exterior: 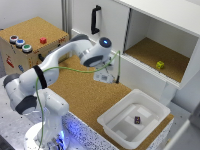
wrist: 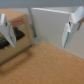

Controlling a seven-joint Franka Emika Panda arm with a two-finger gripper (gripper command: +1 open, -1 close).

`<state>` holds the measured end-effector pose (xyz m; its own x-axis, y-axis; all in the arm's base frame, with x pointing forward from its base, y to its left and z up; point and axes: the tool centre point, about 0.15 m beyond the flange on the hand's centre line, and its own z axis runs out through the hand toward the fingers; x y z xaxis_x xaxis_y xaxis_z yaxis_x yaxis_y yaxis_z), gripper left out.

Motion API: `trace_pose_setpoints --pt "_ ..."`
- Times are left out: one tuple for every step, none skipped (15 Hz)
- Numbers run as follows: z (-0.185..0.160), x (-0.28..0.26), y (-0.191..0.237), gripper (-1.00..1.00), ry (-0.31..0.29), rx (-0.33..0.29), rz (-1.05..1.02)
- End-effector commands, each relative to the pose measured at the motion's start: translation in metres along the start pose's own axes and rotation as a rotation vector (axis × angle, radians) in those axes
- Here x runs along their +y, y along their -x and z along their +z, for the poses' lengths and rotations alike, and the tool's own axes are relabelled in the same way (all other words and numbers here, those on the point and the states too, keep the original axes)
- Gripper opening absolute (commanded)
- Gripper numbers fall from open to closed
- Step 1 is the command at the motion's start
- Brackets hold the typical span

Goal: Grasp the pink block

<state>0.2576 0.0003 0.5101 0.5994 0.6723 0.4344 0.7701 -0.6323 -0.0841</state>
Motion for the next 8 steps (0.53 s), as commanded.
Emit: trace_pose_setpoints --pt "0.029 -0.1 -0.091 1.0 -0.017 -0.053 -0.247" --pt "0.035 -0.114 -0.104 1.0 -0.042 -0.064 -0.299" --pt "0.044 -0.129 -0.118 1.0 -0.071 -0.082 -0.362" --pt "0.053 -0.143 -0.133 1.0 -0.094 -0.104 -0.426" --pt "0.061 -0.154 -0.148 1.0 -0.11 -0.114 -0.486" --pt "0.067 -0.162 -0.16 1.0 -0.119 -0.129 -0.534" --pt "0.078 -0.173 -0.178 1.0 -0.131 -0.148 -0.601" --pt "0.084 -0.179 -0.191 1.0 -0.142 -0.154 -0.651"
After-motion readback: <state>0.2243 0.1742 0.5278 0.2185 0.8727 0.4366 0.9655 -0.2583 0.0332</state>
